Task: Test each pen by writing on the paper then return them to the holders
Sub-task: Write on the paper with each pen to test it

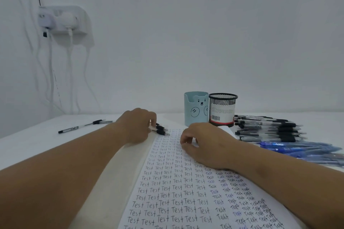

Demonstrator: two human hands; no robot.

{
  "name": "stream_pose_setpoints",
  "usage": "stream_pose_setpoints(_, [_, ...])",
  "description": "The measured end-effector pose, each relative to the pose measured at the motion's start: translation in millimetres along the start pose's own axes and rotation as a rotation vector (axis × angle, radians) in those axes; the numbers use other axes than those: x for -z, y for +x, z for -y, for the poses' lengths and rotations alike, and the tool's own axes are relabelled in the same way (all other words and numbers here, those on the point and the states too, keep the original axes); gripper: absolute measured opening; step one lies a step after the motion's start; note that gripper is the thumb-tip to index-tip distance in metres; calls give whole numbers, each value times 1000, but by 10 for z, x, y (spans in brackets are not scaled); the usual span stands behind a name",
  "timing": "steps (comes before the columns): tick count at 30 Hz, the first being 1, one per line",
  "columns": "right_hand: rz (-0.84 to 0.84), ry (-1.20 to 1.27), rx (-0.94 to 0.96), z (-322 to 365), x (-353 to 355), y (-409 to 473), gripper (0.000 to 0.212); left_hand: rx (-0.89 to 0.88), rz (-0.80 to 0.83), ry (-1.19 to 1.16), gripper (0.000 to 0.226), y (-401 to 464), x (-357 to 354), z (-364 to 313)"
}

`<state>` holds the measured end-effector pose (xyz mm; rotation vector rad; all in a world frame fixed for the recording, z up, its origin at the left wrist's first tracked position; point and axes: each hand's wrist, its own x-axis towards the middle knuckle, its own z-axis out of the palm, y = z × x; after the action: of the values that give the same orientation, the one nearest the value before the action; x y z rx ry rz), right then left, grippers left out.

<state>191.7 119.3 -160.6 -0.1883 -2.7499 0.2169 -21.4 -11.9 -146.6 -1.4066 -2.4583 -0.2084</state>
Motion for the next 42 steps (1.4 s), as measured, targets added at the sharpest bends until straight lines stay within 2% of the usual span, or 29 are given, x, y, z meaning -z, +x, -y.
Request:
stream_pose_setpoints(3, [4,-1,12,-6,1,2,17,-40,-66,-20,9,-27,-66,90])
stream_pose_setpoints(6, [12,3,12,-6,17,1,18,-46,-100,-154,16,-116,-107,204])
stream_pose_setpoints(11, [23,69,6,-39,76,-32,17,7,-241,-608,14,-283,144,74])
stream_pose_setpoints(14, [2,162,-34,-48,137,-94,13,103,-124,-992,7,-393,331,-158])
stream_pose_setpoints(17, [-24,261,-117,-65,247,-153,11,148,48,-1306,22,-468,442,-325])
stream_pose_setpoints(21, [154,177,-114,-119,445,-180,12,90,205,-1752,42,-465,516,-492])
stream_pose_setpoints(23, [206,98,-95,-141,506,-219,14,30,182,-1732,47,-454,532,-546])
stream_pose_setpoints(25, [204,36,-56,-163,538,-309,15,2,86,-1620,38,-445,506,-595])
stream_pose_setpoints(28, [133,6,25,-202,507,-479,15,106,-110,-1603,18,-424,450,-667])
stream_pose_setpoints(30, [60,43,59,-231,451,-574,16,169,-168,-1704,22,-395,441,-734])
stream_pose_setpoints(32, [34,93,70,-262,416,-640,14,222,-183,-1902,25,-377,462,-810])
stream_pose_setpoints(34, [78,125,59,-280,399,-675,12,256,-159,-2054,25,-366,472,-867])
stream_pose_setpoints(38, [56,111,64,-250,356,-684,12,304,-68,-2185,21,-371,465,-933])
stream_pose_setpoints(42, [38,79,62,-179,316,-679,12,310,-57,-2370,59,-419,470,-965])
